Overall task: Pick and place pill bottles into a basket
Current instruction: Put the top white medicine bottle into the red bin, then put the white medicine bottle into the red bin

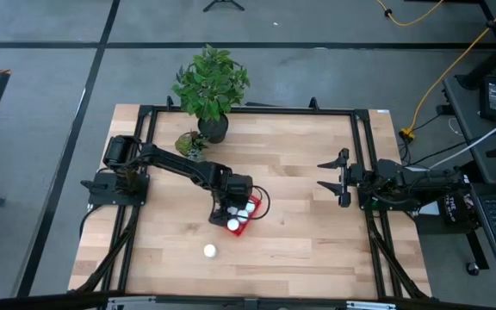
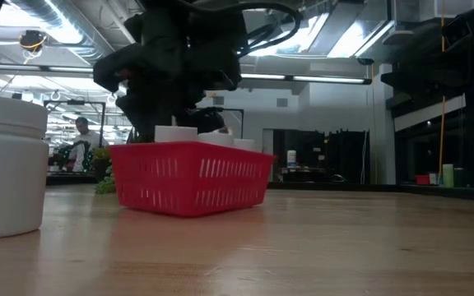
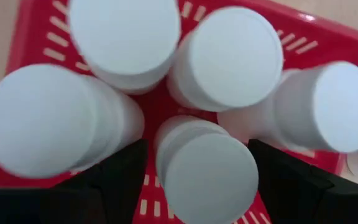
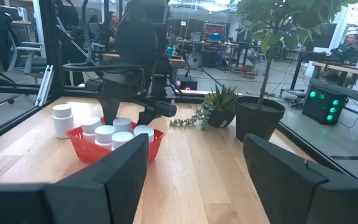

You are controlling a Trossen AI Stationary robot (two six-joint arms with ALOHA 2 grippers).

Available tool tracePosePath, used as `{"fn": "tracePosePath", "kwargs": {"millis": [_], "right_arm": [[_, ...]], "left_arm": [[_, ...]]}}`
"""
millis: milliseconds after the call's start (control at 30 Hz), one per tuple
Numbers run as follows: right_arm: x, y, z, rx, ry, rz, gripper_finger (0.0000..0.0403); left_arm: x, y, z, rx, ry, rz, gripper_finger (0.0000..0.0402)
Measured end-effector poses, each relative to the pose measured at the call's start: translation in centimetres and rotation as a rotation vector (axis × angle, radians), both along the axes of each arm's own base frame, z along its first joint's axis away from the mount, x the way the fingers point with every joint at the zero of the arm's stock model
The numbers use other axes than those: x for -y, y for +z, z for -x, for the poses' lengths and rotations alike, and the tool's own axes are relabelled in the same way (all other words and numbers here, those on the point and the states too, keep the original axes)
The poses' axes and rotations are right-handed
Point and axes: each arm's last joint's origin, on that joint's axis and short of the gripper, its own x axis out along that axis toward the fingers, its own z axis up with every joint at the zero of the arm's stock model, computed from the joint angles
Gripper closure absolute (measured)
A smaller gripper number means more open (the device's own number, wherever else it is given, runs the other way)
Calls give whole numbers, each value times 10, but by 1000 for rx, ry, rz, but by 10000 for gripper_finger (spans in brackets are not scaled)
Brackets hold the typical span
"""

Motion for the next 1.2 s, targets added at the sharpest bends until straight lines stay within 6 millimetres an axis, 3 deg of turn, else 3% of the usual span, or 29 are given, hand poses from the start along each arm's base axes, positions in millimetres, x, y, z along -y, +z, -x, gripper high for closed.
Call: {"fn": "tracePosePath", "kwargs": {"millis": [300, 533, 867, 1033, 1200], "right_arm": [[0, 0, 0, 0, 0, 0, 139], [0, 0, 0, 0, 0, 0, 139], [0, 0, 0, 0, 0, 0, 139], [0, 0, 0, 0, 0, 0, 139], [0, 0, 0, 1, 0, 0, 139]], "left_arm": [[-1, 14, 6, 21, 12, -23, 130], [-3, 38, 16, 60, 44, -47, 130], [-10, 82, 46, 108, 145, -152, 130], [-6, 109, 61, 182, 227, -25, 130], [17, 127, 69, 229, 120, 240, 130]]}}
